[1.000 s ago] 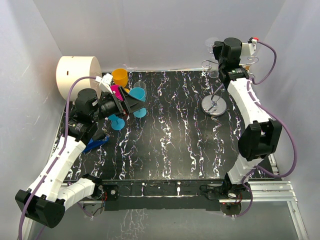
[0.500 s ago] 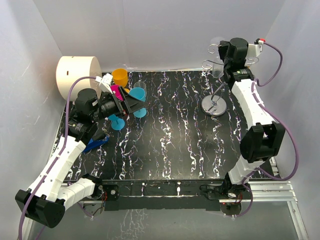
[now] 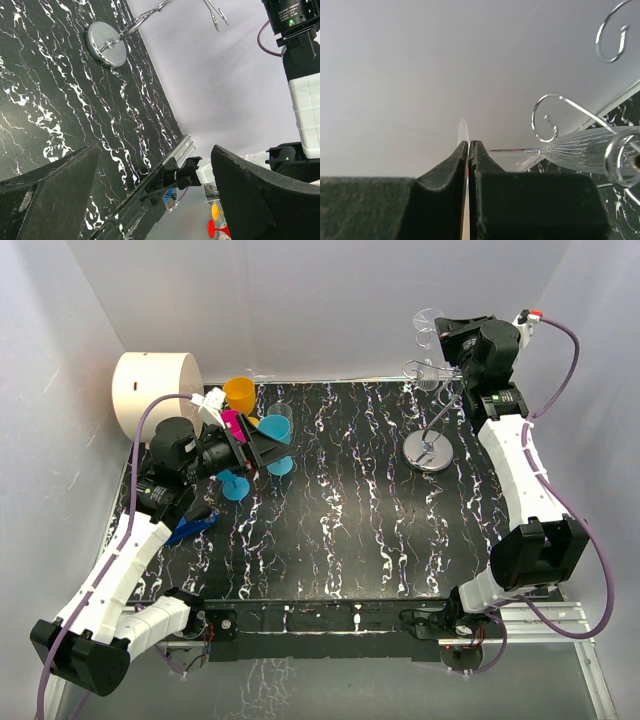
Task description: Take the wine glass off the wine glass rack
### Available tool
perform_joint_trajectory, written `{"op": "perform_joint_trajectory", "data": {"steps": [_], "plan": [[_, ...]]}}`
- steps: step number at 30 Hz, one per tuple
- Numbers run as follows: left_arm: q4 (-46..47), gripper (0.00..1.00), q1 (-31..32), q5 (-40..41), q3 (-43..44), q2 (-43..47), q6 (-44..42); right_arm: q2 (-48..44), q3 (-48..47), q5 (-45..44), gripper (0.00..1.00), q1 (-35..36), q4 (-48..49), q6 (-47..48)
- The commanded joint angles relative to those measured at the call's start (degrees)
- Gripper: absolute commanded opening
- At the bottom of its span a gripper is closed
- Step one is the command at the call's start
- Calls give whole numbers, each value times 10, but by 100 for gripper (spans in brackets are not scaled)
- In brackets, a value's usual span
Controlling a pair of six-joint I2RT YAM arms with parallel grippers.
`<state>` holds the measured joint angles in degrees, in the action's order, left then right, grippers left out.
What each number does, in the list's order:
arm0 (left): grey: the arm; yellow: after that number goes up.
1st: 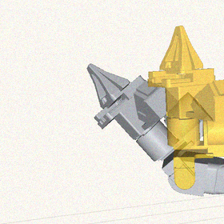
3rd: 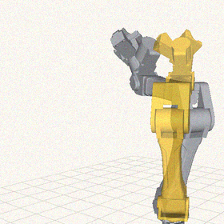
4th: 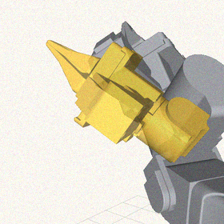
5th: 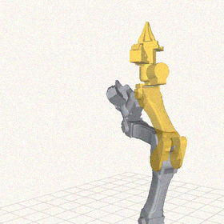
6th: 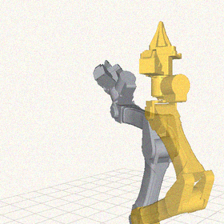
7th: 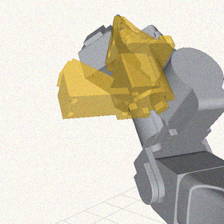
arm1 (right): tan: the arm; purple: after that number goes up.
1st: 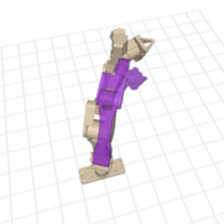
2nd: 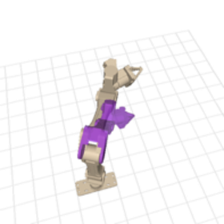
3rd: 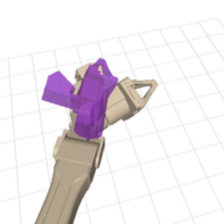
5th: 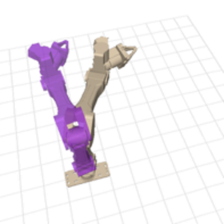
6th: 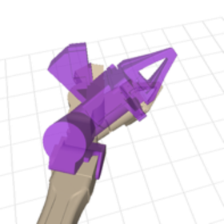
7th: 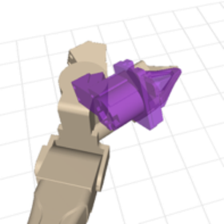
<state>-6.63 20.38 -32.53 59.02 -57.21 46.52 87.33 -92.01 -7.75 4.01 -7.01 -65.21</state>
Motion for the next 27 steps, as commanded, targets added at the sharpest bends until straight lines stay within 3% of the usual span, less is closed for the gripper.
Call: {"op": "perform_joint_trajectory", "data": {"steps": [1,10,14,22,27], "plan": [[-15,91,1,-7,4,20,1,-5,4,131,0,-1,49,38],[-33,91,1,4,8,24,-5,44,-30,329,0,2,144,122],[-47,91,1,14,10,28,-12,42,-11,400,0,16,229,159],[-105,91,1,71,53,40,-54,-4,64,509,0,95,320,367],[-159,91,0,150,111,62,-97,-72,171,604,0,144,346,585]]}}
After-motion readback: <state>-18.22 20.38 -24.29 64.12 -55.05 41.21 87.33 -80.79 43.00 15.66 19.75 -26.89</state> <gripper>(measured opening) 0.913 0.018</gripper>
